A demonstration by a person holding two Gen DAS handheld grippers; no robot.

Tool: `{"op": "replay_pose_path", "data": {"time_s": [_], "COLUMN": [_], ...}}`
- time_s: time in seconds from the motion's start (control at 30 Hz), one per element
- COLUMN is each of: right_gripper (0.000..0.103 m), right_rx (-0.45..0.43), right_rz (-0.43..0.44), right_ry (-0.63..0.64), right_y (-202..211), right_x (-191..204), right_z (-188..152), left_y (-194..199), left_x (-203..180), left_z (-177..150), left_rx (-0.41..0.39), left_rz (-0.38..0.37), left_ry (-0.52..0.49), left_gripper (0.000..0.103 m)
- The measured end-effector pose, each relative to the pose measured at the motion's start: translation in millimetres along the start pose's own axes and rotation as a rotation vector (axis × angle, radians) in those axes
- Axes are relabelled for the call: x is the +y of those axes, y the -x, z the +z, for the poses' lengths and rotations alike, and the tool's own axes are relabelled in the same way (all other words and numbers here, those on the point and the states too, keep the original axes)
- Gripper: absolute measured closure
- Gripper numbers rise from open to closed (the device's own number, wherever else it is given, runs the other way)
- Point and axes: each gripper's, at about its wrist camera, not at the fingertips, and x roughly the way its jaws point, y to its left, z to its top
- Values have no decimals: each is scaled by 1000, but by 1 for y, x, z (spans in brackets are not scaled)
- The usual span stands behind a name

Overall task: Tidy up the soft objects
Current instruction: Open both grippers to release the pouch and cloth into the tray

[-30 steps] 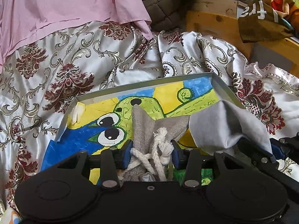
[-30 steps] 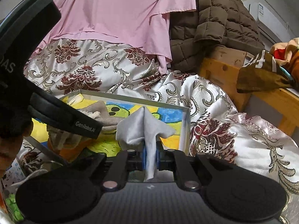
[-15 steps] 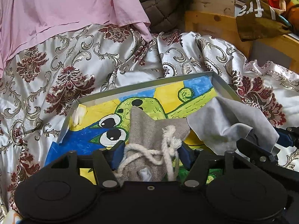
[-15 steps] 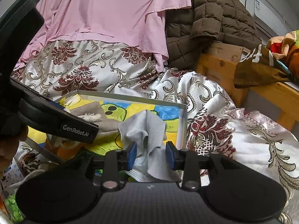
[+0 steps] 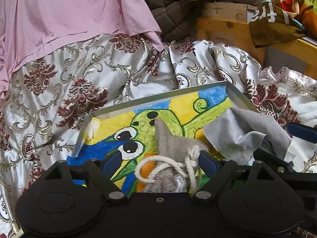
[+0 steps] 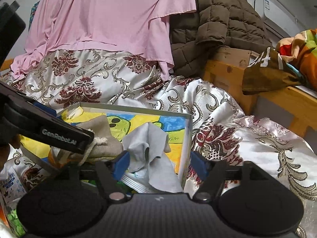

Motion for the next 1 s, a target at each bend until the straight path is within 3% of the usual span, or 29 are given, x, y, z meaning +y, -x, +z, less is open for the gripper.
{"op": "replay_pose_path", "data": {"time_s": [0.3, 0.6, 1.0], "right_gripper": [11, 3, 1], "right_rx": [-25, -49, -75], "right_rz": [-2, -1, 10], "right_ry": [-24, -72, -99], "right_y": [8, 16, 36], "right_x": [-5, -10, -10], "right_z": [5, 8, 11], "left_y": [13, 21, 53], "left_x": [10, 16, 22], "left_z": [-1, -2, -12], "left_rx": [-30, -55, -140], "left_rz": [11, 6, 39], "left_ry": [2, 26, 10], "left_gripper": [1, 1, 1]}}
